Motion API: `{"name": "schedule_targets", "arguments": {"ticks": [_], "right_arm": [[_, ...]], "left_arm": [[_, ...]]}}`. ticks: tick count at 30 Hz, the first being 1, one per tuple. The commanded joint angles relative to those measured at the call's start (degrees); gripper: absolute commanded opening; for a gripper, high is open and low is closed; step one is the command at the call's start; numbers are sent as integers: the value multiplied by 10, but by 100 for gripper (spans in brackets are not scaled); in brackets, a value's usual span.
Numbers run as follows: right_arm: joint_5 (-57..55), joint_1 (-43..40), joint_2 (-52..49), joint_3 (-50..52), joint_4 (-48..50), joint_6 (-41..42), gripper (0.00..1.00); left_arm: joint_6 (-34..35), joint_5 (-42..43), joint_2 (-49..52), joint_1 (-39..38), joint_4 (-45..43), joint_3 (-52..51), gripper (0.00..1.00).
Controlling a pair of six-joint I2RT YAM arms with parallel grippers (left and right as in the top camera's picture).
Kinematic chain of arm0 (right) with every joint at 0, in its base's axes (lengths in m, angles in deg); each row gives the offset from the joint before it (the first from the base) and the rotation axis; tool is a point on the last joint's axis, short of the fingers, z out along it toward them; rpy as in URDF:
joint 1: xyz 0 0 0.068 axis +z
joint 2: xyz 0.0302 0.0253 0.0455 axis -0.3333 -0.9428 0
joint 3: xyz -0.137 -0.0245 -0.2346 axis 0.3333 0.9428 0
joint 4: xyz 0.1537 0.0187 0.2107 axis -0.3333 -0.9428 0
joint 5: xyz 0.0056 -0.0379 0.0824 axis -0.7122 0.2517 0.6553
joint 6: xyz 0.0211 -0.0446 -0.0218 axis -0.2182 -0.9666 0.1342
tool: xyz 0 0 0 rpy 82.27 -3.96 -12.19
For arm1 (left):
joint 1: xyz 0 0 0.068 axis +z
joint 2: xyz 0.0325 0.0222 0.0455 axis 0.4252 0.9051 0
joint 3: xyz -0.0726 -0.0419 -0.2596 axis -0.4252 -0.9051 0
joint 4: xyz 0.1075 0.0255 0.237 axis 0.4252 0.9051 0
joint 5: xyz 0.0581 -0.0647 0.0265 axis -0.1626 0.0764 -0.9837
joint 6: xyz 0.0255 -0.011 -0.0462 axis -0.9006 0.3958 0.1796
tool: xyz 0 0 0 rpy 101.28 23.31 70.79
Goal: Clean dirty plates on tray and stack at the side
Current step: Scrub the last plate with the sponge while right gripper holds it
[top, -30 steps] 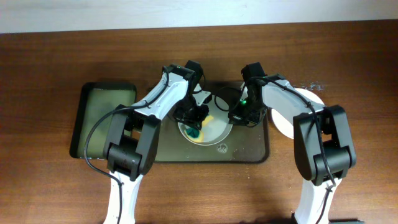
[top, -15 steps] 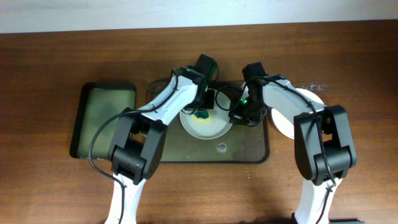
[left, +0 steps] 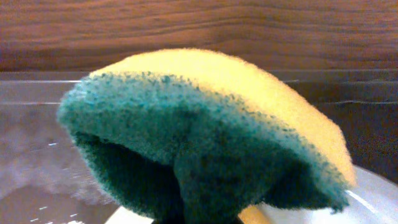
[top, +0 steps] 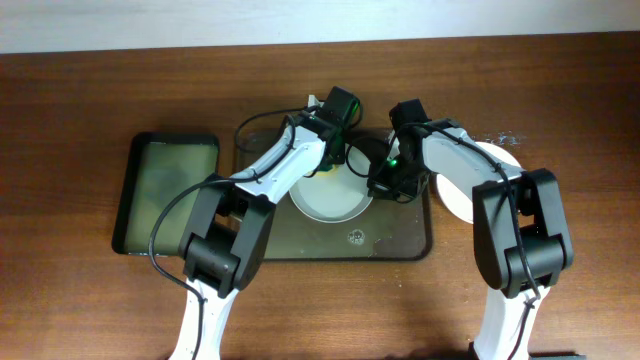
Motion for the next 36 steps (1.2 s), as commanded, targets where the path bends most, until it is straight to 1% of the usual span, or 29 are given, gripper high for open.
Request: {"name": "schedule_targets", "arguments": {"ticks": [1, 2, 4, 5, 7, 9, 11, 12, 13, 15, 20, 23, 25, 27, 29, 32, 34, 36], "right_arm": [[-12, -4, -11, 6, -16, 0, 4], [-12, -4, -11, 6, -16, 0, 4], [-12, -4, -11, 6, -16, 0, 4], [-12, -4, -11, 6, -16, 0, 4], [-12, -4, -11, 6, -16, 0, 4], [-12, -4, -11, 6, -16, 0, 4], [-12, -4, -11, 6, -16, 0, 4], [-12, -4, -11, 6, -16, 0, 4], [-12, -4, -11, 6, -16, 0, 4], [-12, -4, -11, 6, -16, 0, 4], [-12, -4, -11, 6, -17, 0, 4], [-12, -4, -11, 6, -20, 0, 4], [-12, -4, -11, 6, -20, 0, 4], [-14, -4, -11, 6, -20, 0, 4], [-14, -4, -11, 6, -20, 0, 4], [-15, -4, -11, 6, -20, 0, 4], [-25, -4, -11, 6, -21, 0, 4], [-29, -4, -11, 6, -21, 0, 4]], "left_arm": [[-22, -181, 23, 26, 33, -3, 0], [-26, -177, 22, 26, 49, -3, 0], [-98, -129, 22, 24, 71, -3, 0], [-140, -88, 22, 24, 78, -3, 0], [-243, 50, 22, 24, 95, -3, 0], [-347, 233, 22, 24, 131, -3, 0], [-424, 370, 22, 24, 178, -3, 0], [-437, 401, 22, 24, 198, -3, 0], [-438, 415, 22, 24, 217, -3, 0], [-437, 415, 22, 24, 231, -3, 0], [-427, 419, 22, 24, 212, -3, 0], [-387, 416, 22, 25, 177, -3, 0], [-323, 370, 23, 26, 134, -3, 0], [-233, 277, 22, 26, 88, -3, 0], [-152, 155, 23, 26, 43, -3, 0], [-43, -12, 23, 26, 0, -3, 0], [-1, -105, 23, 25, -5, -3, 0], [10, -165, 23, 25, 6, -3, 0]]}}
